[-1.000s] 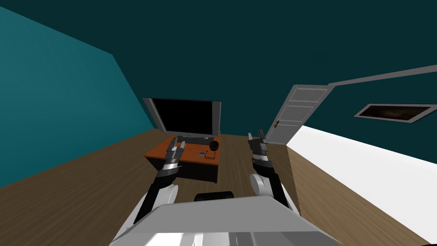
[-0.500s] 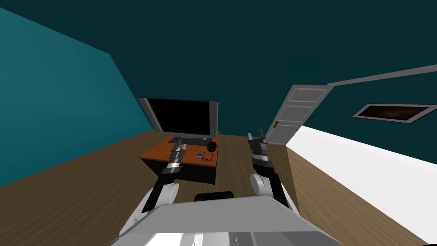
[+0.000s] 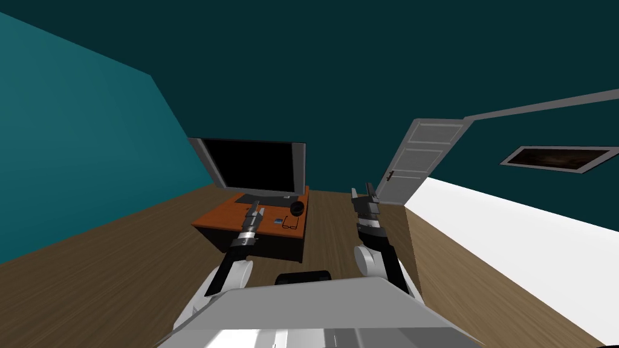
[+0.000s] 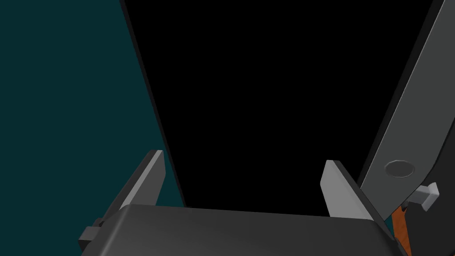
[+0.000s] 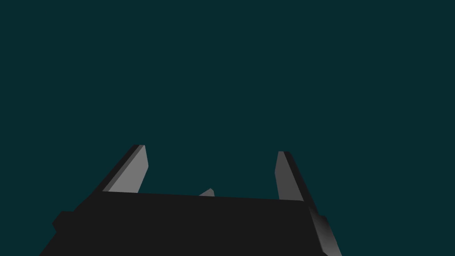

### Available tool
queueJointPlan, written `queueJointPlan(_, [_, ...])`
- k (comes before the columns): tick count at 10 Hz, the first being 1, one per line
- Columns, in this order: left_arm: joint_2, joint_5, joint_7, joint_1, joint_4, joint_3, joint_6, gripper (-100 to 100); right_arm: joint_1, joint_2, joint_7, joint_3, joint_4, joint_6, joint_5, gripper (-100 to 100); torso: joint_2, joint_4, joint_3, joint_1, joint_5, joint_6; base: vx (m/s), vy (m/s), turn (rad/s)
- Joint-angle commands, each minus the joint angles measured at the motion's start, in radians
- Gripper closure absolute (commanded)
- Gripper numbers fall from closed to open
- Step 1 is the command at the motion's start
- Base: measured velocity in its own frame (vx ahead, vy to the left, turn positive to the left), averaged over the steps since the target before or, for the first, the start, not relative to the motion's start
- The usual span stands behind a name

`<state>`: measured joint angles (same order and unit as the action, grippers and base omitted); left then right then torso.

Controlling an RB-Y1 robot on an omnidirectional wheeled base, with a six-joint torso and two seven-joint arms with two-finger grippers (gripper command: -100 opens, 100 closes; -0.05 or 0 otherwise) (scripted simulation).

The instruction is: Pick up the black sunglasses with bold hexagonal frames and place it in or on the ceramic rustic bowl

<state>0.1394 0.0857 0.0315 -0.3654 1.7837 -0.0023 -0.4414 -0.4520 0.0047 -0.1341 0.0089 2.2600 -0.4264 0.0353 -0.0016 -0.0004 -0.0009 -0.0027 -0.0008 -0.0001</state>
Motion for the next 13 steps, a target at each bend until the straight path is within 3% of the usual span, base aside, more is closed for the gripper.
queueJointPlan(1, [0.009,0.001,-0.005,0.023,-0.05,0.008,0.01,-100,0.0,0.0,0.0,0.0,0.0,0.0,0.0,0,0.0,0.0,0.0,0.0,0.0,0.0,0.021,-0.072,-0.006])
queueJointPlan(3, [0.009,0.001,-0.005,0.023,-0.066,0.008,0.01,-100,0.0,0.0,0.0,0.0,0.0,0.0,0.0,0,0.0,0.0,0.0,-0.001,0.0,0.0,0.02,-0.049,0.002])
queueJointPlan(6, [0.023,0.001,-0.017,0.059,-0.169,0.02,0.033,-100,0.0,0.0,0.0,0.0,0.0,0.0,0.0,0,-0.001,0.0,-0.001,-0.004,-0.001,0.0,0.036,-0.09,-0.006])
queueJointPlan(7, [0.023,0.001,-0.017,0.059,-0.169,0.02,0.033,-100,0.0,0.0,0.0,0.0,0.0,0.0,0.0,0,-0.001,0.0,-0.001,-0.004,-0.001,0.0,0.024,-0.03,0.007])
queueJointPlan(8, [0.03,0.0,-0.023,0.078,-0.216,0.027,0.045,-100,0.0,0.0,0.0,0.0,0.0,0.0,0.0,0,0.0,0.0,0.0,0.0,0.0,0.0,0.025,-0.048,-0.018])
queueJointPlan(9, [0.03,0.0,-0.023,0.078,-0.222,0.027,0.045,-100,0.0,0.0,0.0,0.0,0.0,0.0,0.0,0,0.0,0.0,0.0,0.0,0.0,0.0,0.026,-0.047,0.001])
queueJointPlan(12, [0.045,0.0,-0.035,0.116,-0.321,0.039,0.07,-100,0.0,0.0,0.0,0.0,0.0,0.0,0.0,0,-0.001,0.0,0.0,-0.001,0.0,0.0,0.036,-0.074,-0.005])
queueJointPlan(13, [0.045,0.0,-0.035,0.116,-0.33,0.039,0.07,-100,0.0,0.0,0.0,0.0,0.0,0.0,0.0,0,-0.001,0.0,0.0,-0.002,-0.001,0.0,0.027,-0.063,0.001])
